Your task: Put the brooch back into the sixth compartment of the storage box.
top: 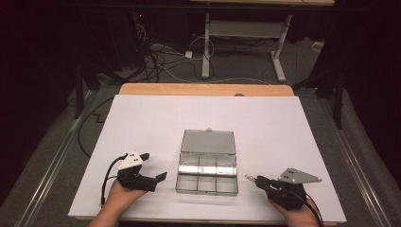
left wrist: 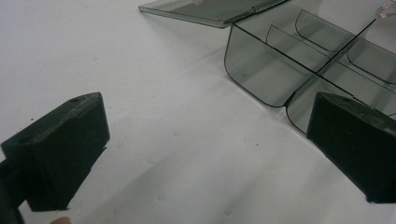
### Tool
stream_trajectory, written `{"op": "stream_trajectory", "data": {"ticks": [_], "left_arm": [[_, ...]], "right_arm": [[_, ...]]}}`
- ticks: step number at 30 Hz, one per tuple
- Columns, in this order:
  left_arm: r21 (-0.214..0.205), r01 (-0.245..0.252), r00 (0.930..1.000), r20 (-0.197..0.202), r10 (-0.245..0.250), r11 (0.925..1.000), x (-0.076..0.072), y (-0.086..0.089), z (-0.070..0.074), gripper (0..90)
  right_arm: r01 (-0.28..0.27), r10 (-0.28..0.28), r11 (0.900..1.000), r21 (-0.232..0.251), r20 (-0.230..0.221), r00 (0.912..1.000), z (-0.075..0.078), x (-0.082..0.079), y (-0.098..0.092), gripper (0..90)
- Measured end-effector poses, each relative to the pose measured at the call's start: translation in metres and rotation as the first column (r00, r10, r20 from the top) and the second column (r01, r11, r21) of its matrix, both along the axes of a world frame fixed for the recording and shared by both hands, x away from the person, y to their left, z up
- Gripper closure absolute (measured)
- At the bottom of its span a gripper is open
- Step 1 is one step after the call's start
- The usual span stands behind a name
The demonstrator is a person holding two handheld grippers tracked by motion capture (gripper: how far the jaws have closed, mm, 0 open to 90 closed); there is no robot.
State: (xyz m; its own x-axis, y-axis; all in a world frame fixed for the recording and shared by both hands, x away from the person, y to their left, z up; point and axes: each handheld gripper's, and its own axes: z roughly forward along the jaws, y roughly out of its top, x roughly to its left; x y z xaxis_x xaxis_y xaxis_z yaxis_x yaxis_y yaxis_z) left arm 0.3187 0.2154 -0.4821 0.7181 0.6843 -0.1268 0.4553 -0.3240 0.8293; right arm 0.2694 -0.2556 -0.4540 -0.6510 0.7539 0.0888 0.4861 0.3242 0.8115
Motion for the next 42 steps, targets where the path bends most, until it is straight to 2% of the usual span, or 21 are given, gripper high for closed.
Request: {"op": "stream_trajectory", "data": {"ticks": [17,30,42], "left_arm": [[0.002,0.003,1.0,-0.002,-0.003,1.0,0.0,-0.001,0.0,0.0],[0.002,0.003,1.0,-0.002,-0.003,1.0,0.0,-0.001,0.0,0.0],[0.002,0.004,1.0,-0.002,-0.004,1.0,0.0,0.0,0.0,0.0]], "right_arm": [[-0.007,0.006,0.9994,0.034,0.042,0.9991,0.018,-0.003,0.005,81.5],[-0.063,0.06,0.9971,0.042,0.065,0.996,0.026,-0.004,0.028,81.5],[-0.101,0.099,0.9945,0.027,0.058,0.9934,0.023,-0.002,0.052,81.5]]}}
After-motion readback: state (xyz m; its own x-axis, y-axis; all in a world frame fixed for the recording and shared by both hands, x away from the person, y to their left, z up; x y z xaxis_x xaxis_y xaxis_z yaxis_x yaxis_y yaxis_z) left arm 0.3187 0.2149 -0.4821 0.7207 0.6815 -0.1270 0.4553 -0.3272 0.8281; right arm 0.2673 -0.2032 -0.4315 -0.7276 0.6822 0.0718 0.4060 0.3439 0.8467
